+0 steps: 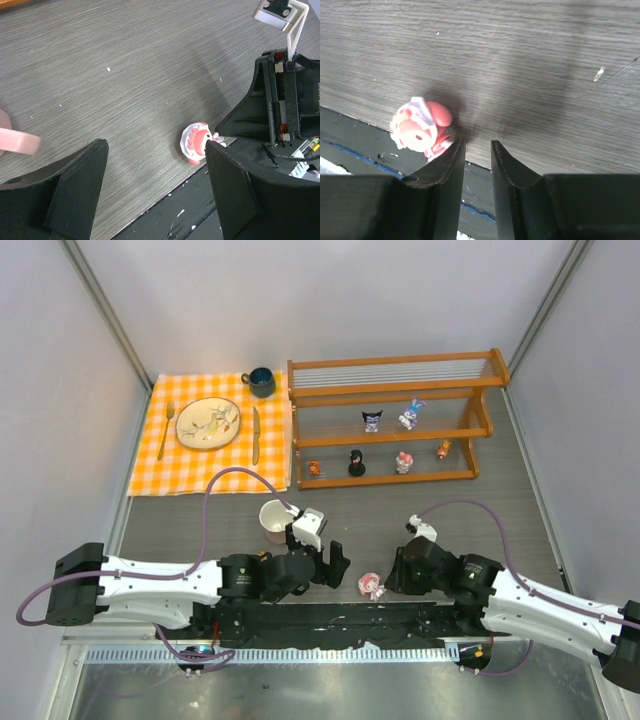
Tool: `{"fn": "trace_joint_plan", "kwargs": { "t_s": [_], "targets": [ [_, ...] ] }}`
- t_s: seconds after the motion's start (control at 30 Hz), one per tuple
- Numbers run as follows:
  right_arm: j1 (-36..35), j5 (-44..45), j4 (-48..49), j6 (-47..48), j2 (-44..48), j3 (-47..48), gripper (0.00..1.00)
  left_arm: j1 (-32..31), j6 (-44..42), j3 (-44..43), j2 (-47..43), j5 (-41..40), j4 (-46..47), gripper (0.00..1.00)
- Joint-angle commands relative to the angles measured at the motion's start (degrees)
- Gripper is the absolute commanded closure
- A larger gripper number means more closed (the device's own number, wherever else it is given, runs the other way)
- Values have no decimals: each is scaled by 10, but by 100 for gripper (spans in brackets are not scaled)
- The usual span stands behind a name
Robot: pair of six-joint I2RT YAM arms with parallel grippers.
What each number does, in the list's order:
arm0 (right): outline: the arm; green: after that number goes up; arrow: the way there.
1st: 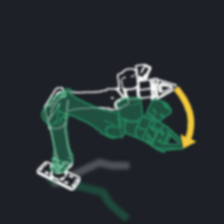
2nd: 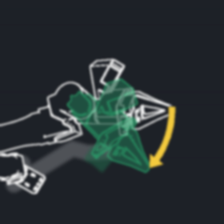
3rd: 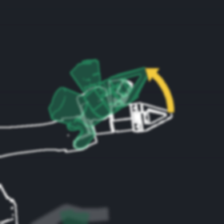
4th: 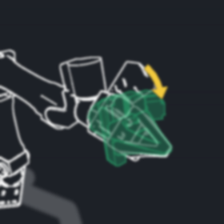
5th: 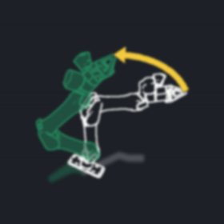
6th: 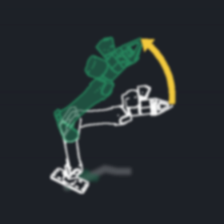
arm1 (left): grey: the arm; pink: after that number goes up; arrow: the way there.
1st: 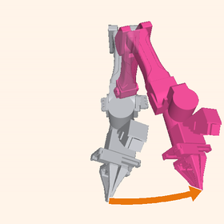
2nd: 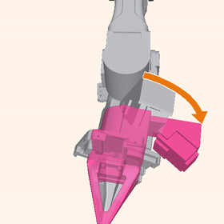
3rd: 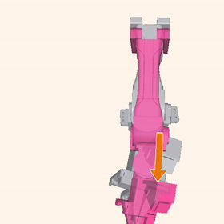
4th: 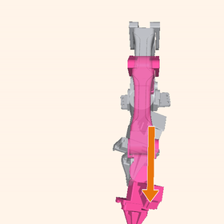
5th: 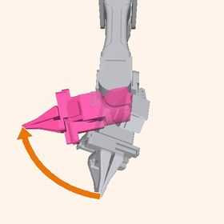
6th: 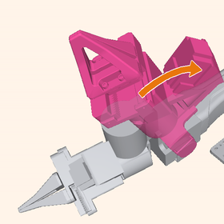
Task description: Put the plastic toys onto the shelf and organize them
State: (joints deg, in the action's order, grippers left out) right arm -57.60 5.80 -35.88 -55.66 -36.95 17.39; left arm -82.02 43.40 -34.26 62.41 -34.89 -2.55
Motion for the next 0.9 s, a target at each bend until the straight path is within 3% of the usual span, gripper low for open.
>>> {"fn": "trace_joint_plan", "kwargs": {
  "t_s": [0.0,0.3,0.53,0.63,0.73,0.77,0.87],
  "targets": [
    [-3,-28,-9,6,7,14,68,-1,-2,-17,1,-12,36,17],
    [-7,-90,35,28,3,-9,68,-2,1,-14,-1,-10,36,17],
    [-8,-1,-57,20,53,39,66,-2,2,-12,-18,-29,26,17],
    [-8,15,-65,25,87,61,60,-2,2,-13,-34,-48,-3,17],
    [-7,16,-59,37,97,85,41,-2,7,-20,-63,-95,-48,13],
    [-8,13,-55,48,77,97,32,-2,12,-21,-72,-109,-59,12],
    [-8,2,-25,69,11,112,22,-2,16,-18,-124,-161,-87,11]
  ]
}}
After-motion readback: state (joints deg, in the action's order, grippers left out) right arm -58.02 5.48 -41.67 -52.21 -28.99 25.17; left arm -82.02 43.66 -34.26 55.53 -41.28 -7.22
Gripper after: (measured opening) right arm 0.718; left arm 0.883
